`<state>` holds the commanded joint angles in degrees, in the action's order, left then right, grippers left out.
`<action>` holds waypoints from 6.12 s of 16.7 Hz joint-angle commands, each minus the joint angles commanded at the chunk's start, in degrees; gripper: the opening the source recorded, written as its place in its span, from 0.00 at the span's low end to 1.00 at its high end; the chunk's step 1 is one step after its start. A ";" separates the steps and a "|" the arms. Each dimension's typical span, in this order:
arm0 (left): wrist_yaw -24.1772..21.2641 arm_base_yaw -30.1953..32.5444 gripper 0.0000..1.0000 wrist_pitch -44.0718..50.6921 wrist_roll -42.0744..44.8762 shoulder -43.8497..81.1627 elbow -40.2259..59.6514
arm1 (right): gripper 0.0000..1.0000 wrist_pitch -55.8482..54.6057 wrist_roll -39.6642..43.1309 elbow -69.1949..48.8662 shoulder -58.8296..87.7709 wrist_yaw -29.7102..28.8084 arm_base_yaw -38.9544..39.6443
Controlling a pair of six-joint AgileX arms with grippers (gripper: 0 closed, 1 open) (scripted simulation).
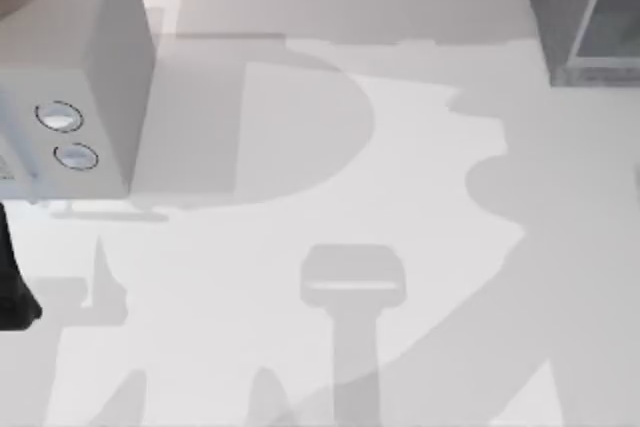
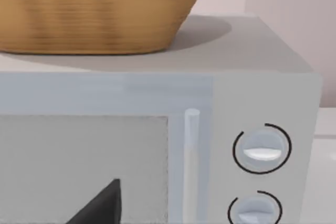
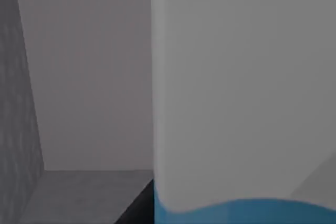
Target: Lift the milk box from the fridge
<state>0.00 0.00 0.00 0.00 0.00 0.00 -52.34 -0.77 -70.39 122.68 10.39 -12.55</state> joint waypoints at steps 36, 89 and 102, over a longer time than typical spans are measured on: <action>0.00 0.00 1.00 0.00 0.00 0.00 0.00 | 0.00 23.59 0.07 49.72 -75.97 -3.63 5.17; 0.00 0.00 1.00 0.00 0.00 0.00 0.00 | 0.00 -22.55 -0.18 35.02 -12.37 0.84 43.47; 0.00 0.00 1.00 0.00 0.00 0.00 0.00 | 0.00 -24.70 0.04 22.01 2.54 -1.14 45.52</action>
<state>0.00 0.00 0.00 0.00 0.00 0.00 -77.04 -0.73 -48.37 125.22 9.25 32.97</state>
